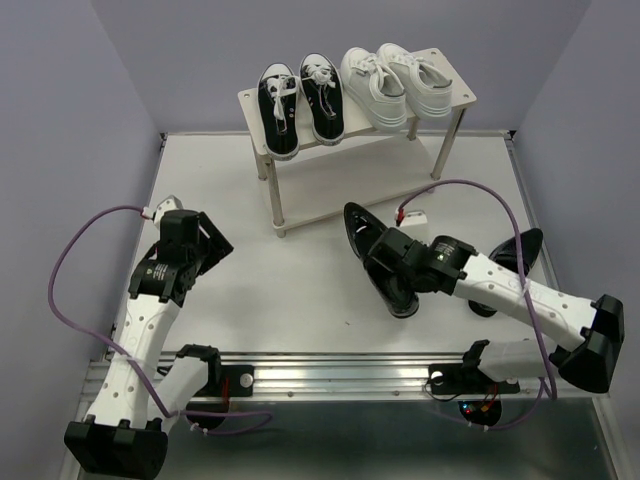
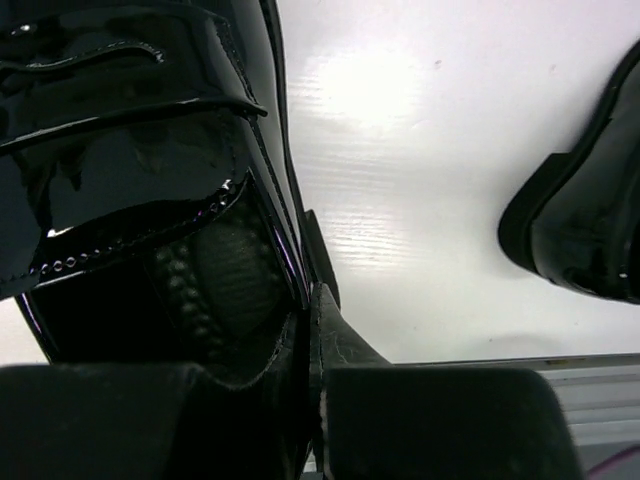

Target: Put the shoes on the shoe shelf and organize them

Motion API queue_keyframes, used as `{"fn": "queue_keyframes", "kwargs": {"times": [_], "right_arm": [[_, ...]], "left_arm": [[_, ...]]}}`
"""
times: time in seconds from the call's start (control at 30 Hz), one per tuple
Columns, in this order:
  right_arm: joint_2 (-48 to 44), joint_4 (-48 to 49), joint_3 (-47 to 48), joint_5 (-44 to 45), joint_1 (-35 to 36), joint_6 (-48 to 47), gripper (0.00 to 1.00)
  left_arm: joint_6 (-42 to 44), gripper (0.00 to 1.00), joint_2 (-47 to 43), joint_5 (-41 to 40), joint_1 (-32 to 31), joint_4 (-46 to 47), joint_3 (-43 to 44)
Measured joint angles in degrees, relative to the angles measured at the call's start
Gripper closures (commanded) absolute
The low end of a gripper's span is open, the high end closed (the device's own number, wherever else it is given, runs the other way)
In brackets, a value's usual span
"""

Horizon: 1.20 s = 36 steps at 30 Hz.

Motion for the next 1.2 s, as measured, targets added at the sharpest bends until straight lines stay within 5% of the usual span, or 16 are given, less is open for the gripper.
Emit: {"fn": "queue_keyframes", "kwargs": {"times": [0.17,0.6,1.2], "right_arm": [[-0.96,1.46,2.75,1.05,-6.49,-5.60,0.99],[9.20,26.95,2.86,-0.59,-25.92,-26.75,0.99],[21.29,45.90,7.96,-8.87,-29.00,-33.77,0.99]], "left_arm": [[0.04,0.24,0.83,0.35,0.00,0.44,0.00],[1.07,0.24,0.83,-1.16,0.00,-0.35,2.56],[0.35,0.24,0.11,-1.99,0.00,-1.51,2.91]]}}
